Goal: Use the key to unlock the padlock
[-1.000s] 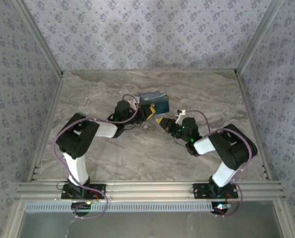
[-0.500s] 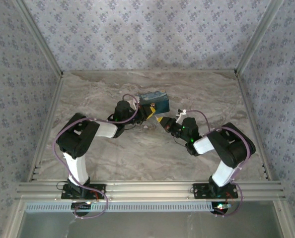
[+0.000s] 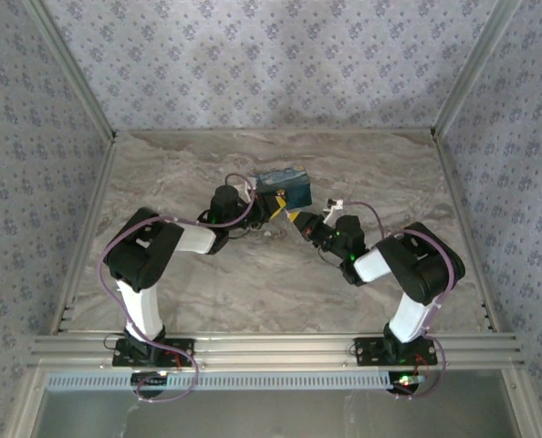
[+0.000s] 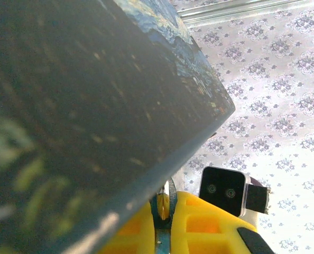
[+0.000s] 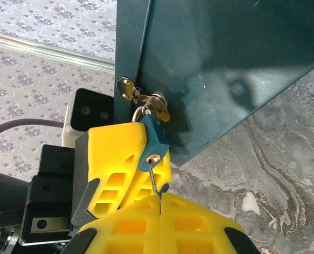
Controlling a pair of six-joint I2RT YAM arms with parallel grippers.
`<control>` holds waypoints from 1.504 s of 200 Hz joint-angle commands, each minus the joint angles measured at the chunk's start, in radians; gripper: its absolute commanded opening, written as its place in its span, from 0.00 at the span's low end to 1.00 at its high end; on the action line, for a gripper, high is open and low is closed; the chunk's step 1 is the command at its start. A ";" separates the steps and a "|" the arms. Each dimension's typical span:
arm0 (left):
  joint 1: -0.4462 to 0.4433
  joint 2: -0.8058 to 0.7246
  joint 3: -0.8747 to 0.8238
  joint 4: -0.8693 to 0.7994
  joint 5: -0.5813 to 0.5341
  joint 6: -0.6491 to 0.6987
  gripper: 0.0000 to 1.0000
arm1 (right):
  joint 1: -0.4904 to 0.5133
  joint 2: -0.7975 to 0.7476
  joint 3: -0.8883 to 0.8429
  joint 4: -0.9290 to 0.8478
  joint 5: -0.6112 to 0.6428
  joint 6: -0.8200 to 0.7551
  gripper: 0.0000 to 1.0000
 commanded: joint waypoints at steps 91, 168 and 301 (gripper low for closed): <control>-0.006 0.024 -0.006 0.094 0.023 -0.031 0.04 | -0.008 0.044 0.043 0.057 0.002 0.025 0.00; -0.006 0.031 -0.007 0.098 0.019 -0.031 0.04 | -0.010 0.002 -0.015 0.069 0.013 0.029 0.00; -0.009 0.040 -0.016 0.136 0.022 -0.053 0.04 | -0.011 0.022 0.019 0.079 0.021 0.035 0.00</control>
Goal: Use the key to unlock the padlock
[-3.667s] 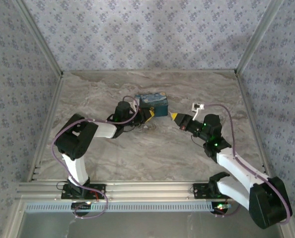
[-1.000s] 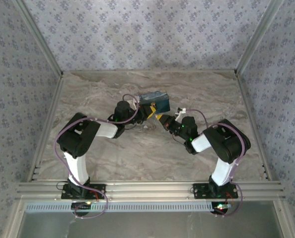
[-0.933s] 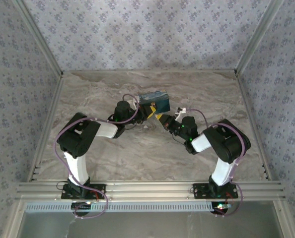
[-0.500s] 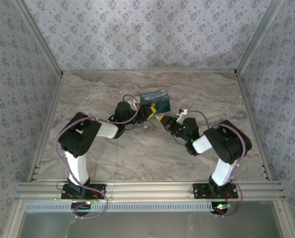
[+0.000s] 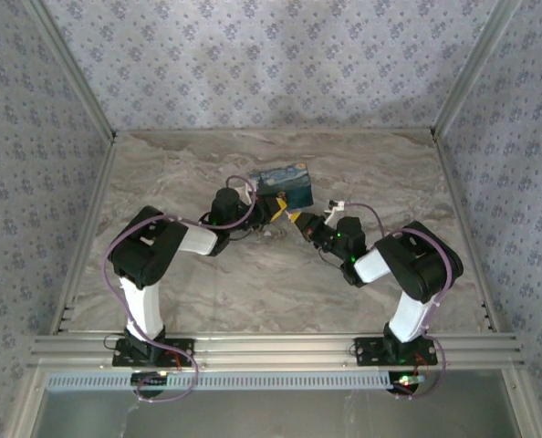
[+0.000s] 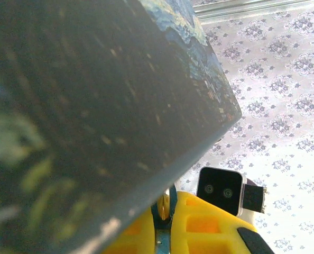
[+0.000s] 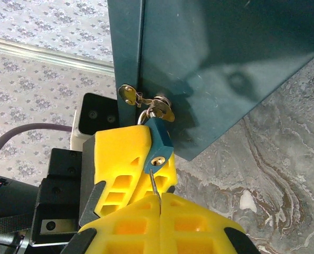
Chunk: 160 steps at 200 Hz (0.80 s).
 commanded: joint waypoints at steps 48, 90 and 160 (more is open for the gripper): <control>-0.007 0.009 -0.011 0.099 0.015 -0.027 0.04 | 0.000 0.019 0.044 0.029 0.022 0.007 0.00; -0.006 0.009 -0.008 0.098 0.012 -0.028 0.04 | 0.006 -0.002 0.001 0.037 0.031 0.005 0.00; -0.007 0.006 -0.002 0.098 0.010 -0.030 0.04 | 0.012 -0.002 -0.022 0.049 0.041 0.003 0.00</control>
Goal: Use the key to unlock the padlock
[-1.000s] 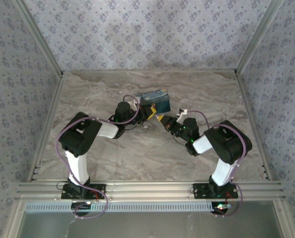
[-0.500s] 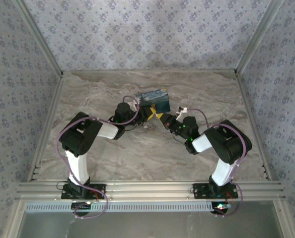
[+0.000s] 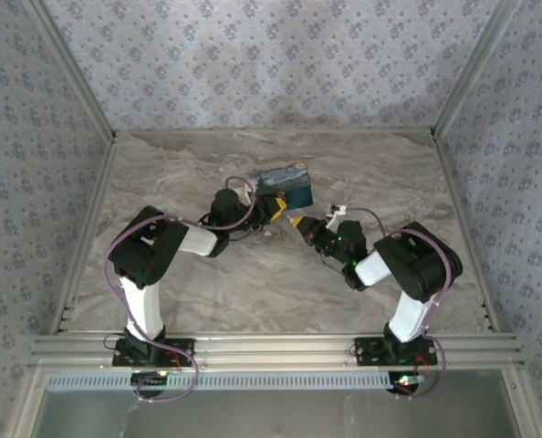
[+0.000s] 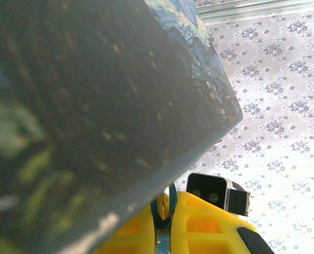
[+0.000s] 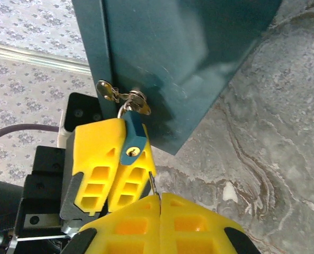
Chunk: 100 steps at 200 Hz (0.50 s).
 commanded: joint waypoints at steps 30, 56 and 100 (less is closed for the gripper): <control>-0.006 0.002 0.006 0.064 0.011 -0.014 0.04 | 0.006 -0.002 0.048 0.018 0.011 -0.001 0.00; -0.009 0.002 0.004 0.069 0.010 -0.017 0.04 | 0.002 0.008 0.063 0.017 0.011 -0.001 0.00; -0.013 0.002 0.005 0.076 0.010 -0.020 0.04 | 0.002 0.023 0.072 0.002 0.017 -0.003 0.00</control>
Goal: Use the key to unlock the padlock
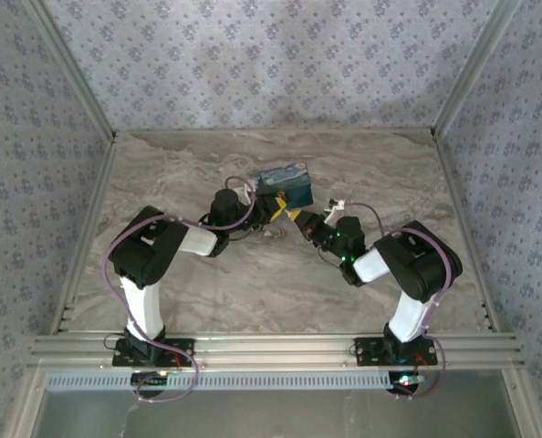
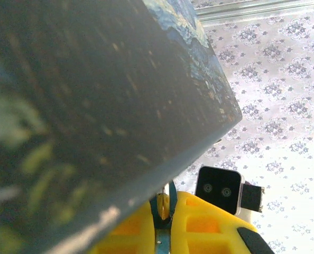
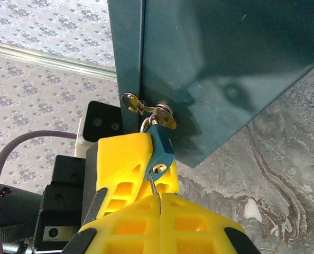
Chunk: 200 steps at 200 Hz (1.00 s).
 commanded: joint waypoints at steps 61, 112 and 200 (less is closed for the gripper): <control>-0.014 0.011 0.005 0.088 0.017 -0.025 0.04 | -0.015 0.031 0.032 0.027 0.017 0.002 0.00; -0.016 0.014 0.003 0.091 0.012 -0.025 0.04 | -0.018 0.004 0.022 0.024 0.024 -0.001 0.00; -0.014 0.020 0.013 0.098 0.006 -0.033 0.04 | -0.011 -0.032 -0.022 0.010 0.042 -0.014 0.00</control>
